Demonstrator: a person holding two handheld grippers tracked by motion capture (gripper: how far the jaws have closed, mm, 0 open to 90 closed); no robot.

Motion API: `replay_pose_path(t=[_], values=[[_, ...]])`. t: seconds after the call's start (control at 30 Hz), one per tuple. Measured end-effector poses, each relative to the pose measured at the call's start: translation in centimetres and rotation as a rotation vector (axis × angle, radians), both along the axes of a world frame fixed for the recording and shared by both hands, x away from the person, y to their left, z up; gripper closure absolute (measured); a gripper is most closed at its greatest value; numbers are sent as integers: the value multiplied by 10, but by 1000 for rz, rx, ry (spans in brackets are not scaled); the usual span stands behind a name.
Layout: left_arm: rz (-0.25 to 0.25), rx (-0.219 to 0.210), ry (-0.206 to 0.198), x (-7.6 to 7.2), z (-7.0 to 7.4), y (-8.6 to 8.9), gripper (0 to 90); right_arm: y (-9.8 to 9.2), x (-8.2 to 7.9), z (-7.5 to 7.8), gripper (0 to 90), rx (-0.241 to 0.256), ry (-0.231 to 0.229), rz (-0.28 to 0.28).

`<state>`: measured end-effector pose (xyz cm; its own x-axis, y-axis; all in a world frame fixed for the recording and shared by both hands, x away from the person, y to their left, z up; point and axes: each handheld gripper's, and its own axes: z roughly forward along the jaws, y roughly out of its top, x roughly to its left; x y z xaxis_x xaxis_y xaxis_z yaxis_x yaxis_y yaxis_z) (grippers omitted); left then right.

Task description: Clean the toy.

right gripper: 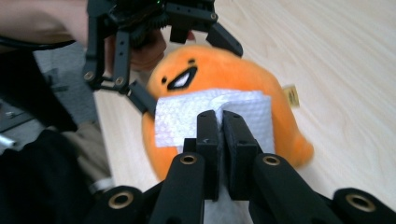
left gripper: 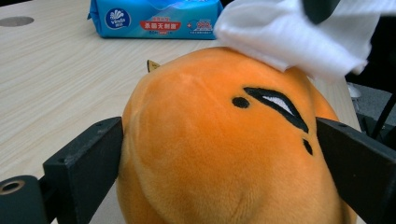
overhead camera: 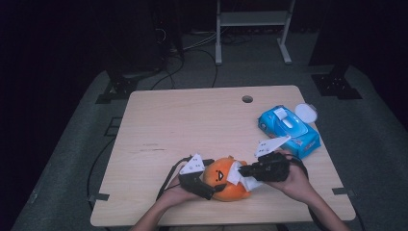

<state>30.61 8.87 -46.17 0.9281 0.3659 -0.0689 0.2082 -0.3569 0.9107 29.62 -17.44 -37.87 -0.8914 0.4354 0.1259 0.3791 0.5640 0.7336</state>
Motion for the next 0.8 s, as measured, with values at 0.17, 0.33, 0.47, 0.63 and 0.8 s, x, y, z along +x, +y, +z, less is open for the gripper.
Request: replay_pose_path(t=[0.17,0.33,0.47,0.63,0.8], values=[[-5,17,-6,-1,1,0,47,11,3,-12,747,23,-34,-15],[-10,22,2,-1,2,-1,54,9,11,-27,668,88,-4,-29],[-25,64,2,-1,11,0,53,9,11,-41,661,110,-6,-39],[-43,98,-26,-5,15,0,54,15,3,-47,659,99,-72,-53],[-39,106,-17,-3,13,1,85,19,2,-47,702,60,-95,-72]])
